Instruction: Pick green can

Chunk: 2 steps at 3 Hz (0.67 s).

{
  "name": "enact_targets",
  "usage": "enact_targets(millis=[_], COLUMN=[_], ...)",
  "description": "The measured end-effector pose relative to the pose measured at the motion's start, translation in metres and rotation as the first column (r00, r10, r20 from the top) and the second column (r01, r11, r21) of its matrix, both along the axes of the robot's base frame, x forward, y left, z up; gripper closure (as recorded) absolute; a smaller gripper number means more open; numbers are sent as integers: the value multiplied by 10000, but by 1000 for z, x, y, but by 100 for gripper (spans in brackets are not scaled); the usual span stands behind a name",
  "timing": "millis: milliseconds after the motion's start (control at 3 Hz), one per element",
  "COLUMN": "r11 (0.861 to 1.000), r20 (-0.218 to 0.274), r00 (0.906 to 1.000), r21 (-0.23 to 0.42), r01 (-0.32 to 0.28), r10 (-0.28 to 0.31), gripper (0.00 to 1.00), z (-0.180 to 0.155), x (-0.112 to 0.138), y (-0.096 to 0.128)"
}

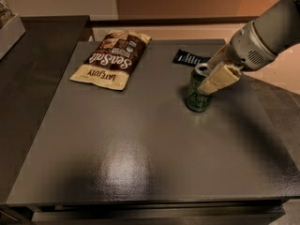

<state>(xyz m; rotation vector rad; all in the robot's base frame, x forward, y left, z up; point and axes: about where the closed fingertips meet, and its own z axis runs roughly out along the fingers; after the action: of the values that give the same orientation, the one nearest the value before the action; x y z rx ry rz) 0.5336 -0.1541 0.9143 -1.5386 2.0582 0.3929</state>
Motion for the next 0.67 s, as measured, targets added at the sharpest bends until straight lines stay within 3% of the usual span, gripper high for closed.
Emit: enact_targets(millis=[667], r11=[9999], r20=[22], r00=[9999], r21=[-20], r01=[-136], r10=[136], gripper=[93], z=[14], x=[-1], y=[2])
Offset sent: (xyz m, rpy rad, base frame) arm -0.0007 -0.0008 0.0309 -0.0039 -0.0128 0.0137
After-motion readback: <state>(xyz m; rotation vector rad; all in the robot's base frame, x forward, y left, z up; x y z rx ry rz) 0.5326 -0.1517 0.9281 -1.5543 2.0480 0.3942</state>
